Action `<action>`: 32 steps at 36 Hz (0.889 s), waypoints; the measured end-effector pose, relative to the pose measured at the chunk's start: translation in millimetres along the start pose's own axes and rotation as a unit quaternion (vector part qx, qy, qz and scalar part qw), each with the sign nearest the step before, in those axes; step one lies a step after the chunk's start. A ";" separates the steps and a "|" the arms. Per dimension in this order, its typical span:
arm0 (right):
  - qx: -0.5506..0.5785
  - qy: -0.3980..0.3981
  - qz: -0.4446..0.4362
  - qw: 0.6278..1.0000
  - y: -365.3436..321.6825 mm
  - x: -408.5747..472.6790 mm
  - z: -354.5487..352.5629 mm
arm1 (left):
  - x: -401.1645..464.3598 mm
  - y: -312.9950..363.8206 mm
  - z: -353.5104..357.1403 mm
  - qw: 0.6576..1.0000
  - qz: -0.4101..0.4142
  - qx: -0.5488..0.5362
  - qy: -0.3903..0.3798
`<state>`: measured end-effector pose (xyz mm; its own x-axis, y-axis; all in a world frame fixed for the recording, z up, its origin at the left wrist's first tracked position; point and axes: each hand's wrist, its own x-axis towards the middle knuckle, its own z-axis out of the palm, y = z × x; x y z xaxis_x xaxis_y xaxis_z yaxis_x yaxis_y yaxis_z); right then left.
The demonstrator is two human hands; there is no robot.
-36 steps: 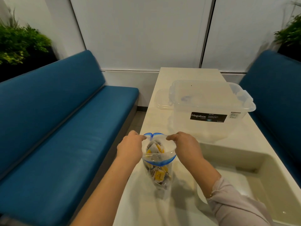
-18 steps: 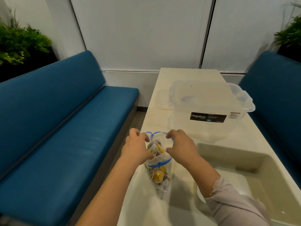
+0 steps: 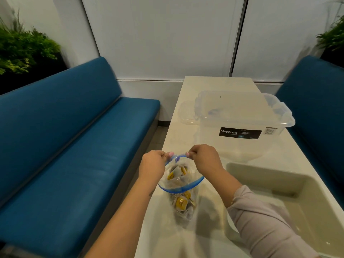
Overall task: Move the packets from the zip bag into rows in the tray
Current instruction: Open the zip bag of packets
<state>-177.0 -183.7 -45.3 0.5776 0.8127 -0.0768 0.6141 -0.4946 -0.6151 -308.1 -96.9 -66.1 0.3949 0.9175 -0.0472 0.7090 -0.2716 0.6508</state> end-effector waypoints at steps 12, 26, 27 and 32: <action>0.378 -0.127 0.200 0.895 14.4 1.4 7.1 | -1.3 -7.3 4.1 0.834 -0.237 -0.462 -0.188; 0.606 -0.072 0.310 0.729 30.9 2.9 37.4 | -6.2 -23.2 17.0 0.787 -0.281 -0.514 -0.194; 0.604 -0.059 0.307 0.733 33.1 4.4 38.1 | -6.9 -23.3 14.1 0.818 -0.269 -0.470 -0.196; 0.625 -0.039 0.294 0.722 37.4 7.7 40.7 | -9.7 -26.8 -2.0 0.890 -0.286 -0.273 -0.228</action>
<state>-171.5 -183.4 -100.8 0.4791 0.6150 -0.6263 -0.7184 -0.1353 -0.6824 -332.1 -98.0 -81.6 0.3458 0.6130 -0.7104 0.5301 0.4970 0.6870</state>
